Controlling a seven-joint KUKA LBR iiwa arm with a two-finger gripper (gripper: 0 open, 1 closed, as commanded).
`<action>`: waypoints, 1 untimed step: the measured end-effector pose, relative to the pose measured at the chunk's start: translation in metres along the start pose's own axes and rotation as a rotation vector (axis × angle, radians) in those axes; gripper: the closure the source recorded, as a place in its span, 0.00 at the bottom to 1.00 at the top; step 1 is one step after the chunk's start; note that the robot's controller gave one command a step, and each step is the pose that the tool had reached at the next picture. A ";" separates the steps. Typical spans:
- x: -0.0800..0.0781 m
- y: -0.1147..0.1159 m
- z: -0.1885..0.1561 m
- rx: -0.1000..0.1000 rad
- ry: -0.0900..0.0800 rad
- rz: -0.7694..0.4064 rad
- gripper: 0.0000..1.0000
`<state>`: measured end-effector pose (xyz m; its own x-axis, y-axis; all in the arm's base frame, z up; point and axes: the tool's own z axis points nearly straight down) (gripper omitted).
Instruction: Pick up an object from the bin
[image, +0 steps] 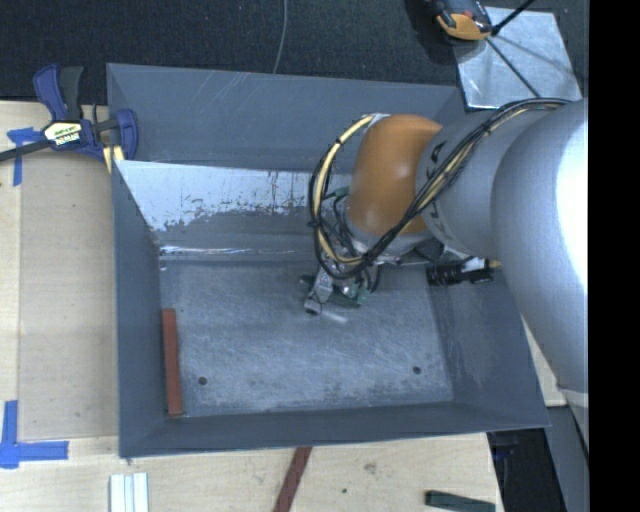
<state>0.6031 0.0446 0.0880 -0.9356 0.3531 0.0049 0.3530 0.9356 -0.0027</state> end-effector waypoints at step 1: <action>0.000 0.000 -0.022 0.000 0.000 0.000 1.00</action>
Offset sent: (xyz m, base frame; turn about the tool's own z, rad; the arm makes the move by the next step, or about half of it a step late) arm 0.0000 0.0000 0.0004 0.0000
